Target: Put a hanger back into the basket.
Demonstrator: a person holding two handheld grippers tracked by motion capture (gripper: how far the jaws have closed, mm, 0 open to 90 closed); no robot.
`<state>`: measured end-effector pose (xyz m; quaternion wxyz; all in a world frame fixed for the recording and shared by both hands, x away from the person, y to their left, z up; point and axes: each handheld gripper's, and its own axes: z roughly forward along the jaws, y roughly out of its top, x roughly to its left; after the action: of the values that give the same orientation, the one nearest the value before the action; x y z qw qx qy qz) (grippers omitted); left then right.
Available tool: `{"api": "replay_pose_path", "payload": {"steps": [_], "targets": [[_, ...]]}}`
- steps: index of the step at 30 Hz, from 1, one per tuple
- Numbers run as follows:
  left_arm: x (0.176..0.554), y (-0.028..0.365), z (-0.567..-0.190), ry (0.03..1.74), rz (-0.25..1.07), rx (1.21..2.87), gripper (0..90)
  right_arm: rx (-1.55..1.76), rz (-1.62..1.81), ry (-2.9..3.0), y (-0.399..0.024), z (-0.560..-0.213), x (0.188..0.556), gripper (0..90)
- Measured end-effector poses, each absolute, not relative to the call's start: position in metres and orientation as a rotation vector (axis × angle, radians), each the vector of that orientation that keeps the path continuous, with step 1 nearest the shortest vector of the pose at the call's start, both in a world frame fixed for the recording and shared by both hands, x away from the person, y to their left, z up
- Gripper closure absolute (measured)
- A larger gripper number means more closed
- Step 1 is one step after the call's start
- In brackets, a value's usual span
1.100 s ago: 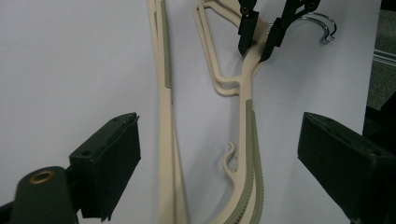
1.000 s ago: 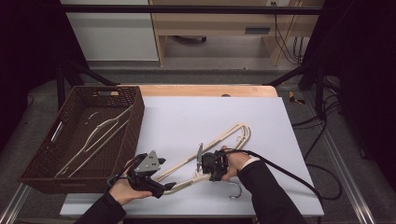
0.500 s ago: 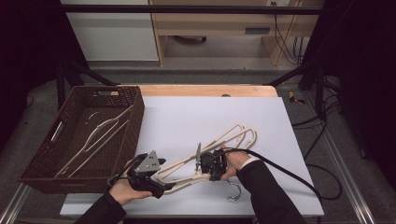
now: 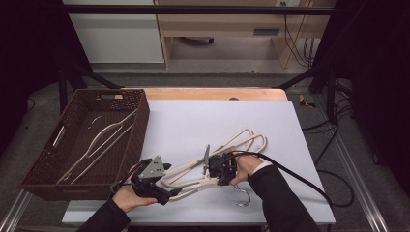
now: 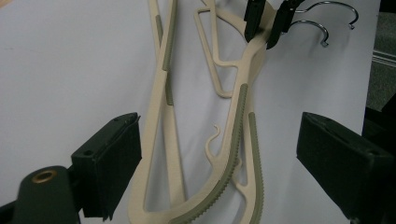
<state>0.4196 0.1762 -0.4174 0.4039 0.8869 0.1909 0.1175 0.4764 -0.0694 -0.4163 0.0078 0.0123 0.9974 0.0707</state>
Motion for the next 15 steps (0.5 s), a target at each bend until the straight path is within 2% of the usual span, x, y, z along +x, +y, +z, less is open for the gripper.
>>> {"api": "replay_pose_path", "payload": {"steps": [8, 15], "targets": [[0.417, 0.177, -0.408, 0.468, 0.318, 2.22, 13.2, 0.004, 0.216, 3.099, -0.07, -0.397, 0.474, 74.7], [0.413, 0.167, -0.394, 0.398, 0.39, 2.268, 13.1, 0.019, 0.202, 3.088, -0.073, -0.381, 0.472, 74.7]]}}
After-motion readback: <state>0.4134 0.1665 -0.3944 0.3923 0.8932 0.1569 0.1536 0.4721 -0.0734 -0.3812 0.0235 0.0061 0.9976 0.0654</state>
